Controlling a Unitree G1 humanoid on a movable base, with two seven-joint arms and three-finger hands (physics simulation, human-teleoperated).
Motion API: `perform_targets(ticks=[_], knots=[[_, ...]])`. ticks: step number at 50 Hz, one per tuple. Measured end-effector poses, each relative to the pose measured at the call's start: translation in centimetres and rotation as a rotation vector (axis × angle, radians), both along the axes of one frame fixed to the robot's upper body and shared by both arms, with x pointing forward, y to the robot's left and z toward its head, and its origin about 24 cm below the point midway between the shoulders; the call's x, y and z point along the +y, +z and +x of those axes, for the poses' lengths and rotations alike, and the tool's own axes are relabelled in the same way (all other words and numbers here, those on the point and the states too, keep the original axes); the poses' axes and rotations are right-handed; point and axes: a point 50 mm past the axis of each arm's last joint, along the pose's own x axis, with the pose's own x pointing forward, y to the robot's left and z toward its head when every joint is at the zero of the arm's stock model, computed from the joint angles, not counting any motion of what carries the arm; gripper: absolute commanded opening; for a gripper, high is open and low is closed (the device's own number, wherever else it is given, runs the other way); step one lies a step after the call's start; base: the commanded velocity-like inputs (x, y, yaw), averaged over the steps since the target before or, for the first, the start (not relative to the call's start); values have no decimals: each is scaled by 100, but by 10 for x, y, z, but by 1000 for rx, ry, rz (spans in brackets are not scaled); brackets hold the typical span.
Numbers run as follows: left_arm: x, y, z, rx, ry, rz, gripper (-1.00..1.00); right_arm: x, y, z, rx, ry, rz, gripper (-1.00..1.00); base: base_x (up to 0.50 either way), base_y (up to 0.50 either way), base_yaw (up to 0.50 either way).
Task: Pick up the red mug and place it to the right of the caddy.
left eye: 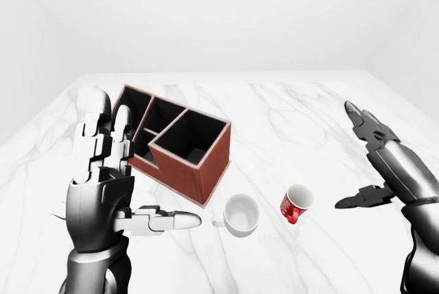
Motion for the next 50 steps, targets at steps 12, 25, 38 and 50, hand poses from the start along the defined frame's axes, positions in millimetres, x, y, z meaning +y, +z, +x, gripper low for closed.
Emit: perform_targets(ticks=[12, 25, 38, 50], knots=[[0, -1, 1, 3, 0, -1, 100, 2, -23, 10, 99, 12, 48, 100, 0, 0, 0], [0, -1, 1, 4, -1, -1, 100, -2, -37, 19, 172, 4, 66, 100, 0, 0, 0], [0, -2, 2, 11, -2, -1, 100, -1, -52, 25, 233, 13, 95, 100, 0, 0, 0], [0, -2, 2, 11, -2, -2, 100, -1, -67, 31, 309, 12, 89, 100, 0, 0, 0]])
